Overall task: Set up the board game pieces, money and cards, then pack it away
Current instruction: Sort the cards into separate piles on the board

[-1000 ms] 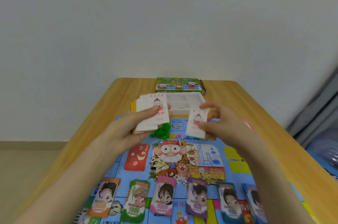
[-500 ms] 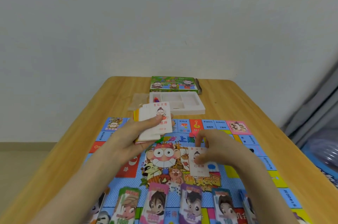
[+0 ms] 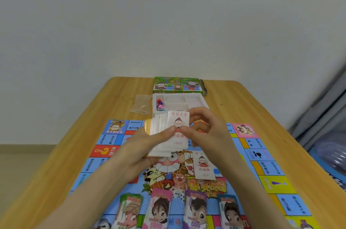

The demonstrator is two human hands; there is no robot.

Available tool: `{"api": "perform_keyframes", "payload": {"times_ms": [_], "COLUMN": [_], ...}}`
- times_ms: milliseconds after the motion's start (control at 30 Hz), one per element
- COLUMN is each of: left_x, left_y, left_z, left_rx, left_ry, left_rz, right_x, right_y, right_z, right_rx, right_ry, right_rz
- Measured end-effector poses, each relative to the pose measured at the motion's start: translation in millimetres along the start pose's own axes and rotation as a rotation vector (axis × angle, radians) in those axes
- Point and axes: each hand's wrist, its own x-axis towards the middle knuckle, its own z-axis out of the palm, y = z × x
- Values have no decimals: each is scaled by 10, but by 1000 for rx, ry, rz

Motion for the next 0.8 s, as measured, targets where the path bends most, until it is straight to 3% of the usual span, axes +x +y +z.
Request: {"api": "perform_keyframes", "payload": {"times_ms": [300,600,667,800], "left_x": [13,71,89,109], "left_y": [-6,-13,-2,4], "left_z": [12,-24,-35,-54], "left_rx": [-7,-62,-118,-126], "left_ry": [-1,134,164,179], "left_rz": [-30,7,4,-11], "right_x": [-45,7,32,45], "right_y": [3,28,58,145], "right_z": [-13,-199,-314,-415], "right_rx": [-102,-11,-76,-495], "right_ry": [68,198,124,-134], "right_rz": [-111,133,258,423]}}
